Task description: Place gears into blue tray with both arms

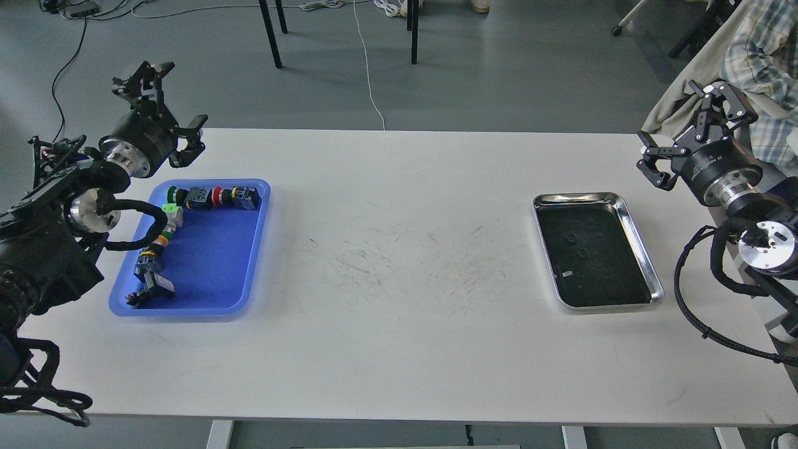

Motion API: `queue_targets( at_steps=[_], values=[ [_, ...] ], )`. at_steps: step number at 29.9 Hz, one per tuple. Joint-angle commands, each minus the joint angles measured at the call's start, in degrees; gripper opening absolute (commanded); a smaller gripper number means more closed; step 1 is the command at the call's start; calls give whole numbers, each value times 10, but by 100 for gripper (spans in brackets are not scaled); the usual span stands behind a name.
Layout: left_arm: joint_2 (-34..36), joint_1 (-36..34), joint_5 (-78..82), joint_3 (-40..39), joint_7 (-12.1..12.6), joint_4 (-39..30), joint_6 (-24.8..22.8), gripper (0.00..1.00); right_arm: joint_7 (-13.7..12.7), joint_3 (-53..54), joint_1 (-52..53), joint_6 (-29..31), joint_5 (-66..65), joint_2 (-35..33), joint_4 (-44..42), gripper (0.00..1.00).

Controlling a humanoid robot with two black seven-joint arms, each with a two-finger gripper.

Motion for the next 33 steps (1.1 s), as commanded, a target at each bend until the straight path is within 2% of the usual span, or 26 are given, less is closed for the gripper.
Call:
queue_targets(
  at_steps=[1, 33],
  values=[
    [0, 0, 1, 0, 0, 0, 0, 99, 0, 0, 0, 0, 0, 0, 0, 100],
    [3, 0, 3, 3, -2, 0, 0, 99, 1, 2, -2, -8, 0, 1, 1, 100]
  ],
)
